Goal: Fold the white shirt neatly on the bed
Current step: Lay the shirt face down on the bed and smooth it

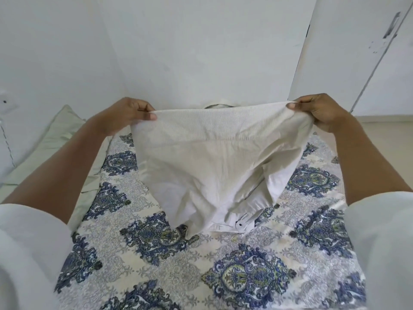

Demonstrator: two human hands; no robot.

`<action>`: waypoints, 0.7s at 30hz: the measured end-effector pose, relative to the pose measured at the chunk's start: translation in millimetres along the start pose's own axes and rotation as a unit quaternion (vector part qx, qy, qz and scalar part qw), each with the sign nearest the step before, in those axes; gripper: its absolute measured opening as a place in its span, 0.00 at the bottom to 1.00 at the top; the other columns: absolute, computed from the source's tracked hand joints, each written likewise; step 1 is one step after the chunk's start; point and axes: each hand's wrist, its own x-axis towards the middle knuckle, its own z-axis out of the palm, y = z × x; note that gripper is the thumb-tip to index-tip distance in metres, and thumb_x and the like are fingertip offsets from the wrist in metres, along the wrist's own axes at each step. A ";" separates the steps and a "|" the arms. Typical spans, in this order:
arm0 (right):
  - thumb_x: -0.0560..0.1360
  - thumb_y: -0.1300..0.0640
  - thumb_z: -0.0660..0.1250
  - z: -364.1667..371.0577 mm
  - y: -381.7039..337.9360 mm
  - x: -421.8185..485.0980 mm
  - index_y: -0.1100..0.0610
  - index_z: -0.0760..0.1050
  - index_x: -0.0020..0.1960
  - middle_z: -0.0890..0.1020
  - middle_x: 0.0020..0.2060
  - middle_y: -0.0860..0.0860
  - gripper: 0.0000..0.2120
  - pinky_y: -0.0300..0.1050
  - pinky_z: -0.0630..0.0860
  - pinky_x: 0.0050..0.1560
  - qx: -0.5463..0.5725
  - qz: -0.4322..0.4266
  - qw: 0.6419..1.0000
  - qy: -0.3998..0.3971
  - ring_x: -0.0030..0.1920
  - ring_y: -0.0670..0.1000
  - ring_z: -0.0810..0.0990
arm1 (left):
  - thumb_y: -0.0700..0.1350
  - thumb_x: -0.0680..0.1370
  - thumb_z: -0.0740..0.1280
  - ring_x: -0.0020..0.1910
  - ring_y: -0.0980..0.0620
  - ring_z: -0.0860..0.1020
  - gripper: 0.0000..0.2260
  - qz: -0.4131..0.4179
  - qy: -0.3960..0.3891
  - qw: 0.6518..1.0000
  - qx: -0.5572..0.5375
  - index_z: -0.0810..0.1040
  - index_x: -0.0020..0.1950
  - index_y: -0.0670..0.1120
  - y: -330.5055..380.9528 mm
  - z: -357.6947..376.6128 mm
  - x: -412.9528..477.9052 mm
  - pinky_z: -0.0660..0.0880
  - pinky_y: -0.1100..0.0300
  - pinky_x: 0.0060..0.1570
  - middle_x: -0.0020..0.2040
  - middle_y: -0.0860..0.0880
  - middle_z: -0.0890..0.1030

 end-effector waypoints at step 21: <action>0.72 0.63 0.70 -3.9 14.6 33.4 0.55 0.77 0.36 0.77 0.21 0.40 0.08 0.32 0.71 0.32 -0.101 -0.012 0.991 0.082 0.25 0.38 0.73 | 0.37 0.73 0.70 0.40 0.53 0.74 0.05 -0.015 0.029 0.979 0.203 0.79 0.48 0.39 7.9 6.8 42.3 0.68 0.66 0.38 0.42 0.47 0.79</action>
